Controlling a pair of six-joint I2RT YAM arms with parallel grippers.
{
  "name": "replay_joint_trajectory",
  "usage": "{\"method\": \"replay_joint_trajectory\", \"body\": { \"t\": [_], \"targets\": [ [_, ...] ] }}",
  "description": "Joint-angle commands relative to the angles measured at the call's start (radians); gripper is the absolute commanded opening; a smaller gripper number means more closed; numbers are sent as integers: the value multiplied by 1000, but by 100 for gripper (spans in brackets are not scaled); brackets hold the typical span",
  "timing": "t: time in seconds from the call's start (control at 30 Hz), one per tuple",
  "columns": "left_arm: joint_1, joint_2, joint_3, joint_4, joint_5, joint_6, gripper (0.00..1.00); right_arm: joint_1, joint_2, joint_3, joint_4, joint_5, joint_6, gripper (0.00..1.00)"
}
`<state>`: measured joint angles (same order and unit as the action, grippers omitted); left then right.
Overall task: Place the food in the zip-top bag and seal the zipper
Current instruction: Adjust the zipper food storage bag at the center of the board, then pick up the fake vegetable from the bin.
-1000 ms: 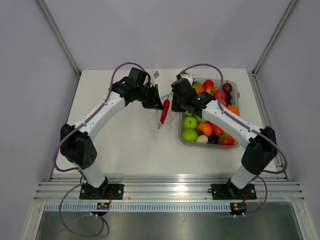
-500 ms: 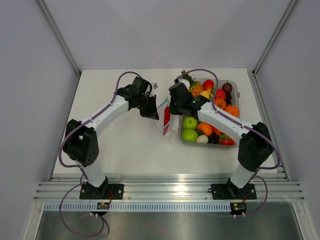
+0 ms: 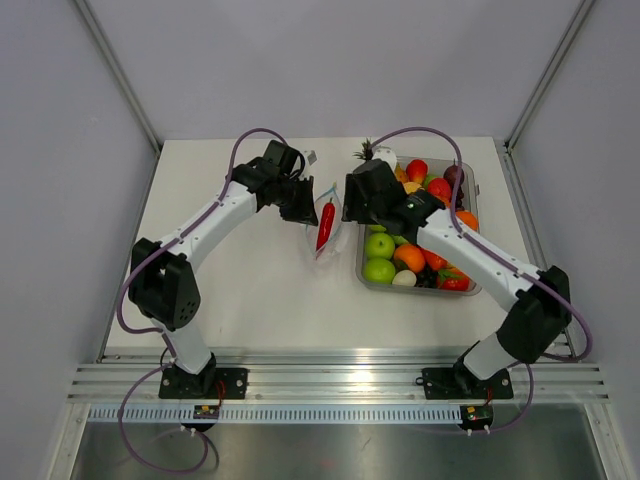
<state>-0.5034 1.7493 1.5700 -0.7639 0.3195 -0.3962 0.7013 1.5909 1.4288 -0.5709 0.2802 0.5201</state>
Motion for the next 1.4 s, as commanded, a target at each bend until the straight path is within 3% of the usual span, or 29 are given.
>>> {"method": "replay_joint_trajectory", "body": {
  "t": [0.0,0.23,0.57,1.1,1.2,1.23,1.37],
  "targets": [
    [0,-16,13,12,-29,16,0,-20,-149,-40,-50,160,-77,66],
    [0,-14,30,15,7,0,0,-207,-282,-241,-124,111,-74,66],
    [0,-36,21,17,18,-4,0,-247,-86,-191,-224,122,-190,67],
    [-3,-56,-5,43,53,-10,0,-286,76,-160,-188,208,-265,62],
    [-6,-53,-4,46,58,-13,0,-286,78,-156,-198,211,-270,54],
    [-6,-51,-4,46,59,-12,0,-284,69,-153,-199,211,-267,45],
    [-11,-59,7,38,64,-10,0,-286,12,-137,-227,185,-276,28]
  ]
}}
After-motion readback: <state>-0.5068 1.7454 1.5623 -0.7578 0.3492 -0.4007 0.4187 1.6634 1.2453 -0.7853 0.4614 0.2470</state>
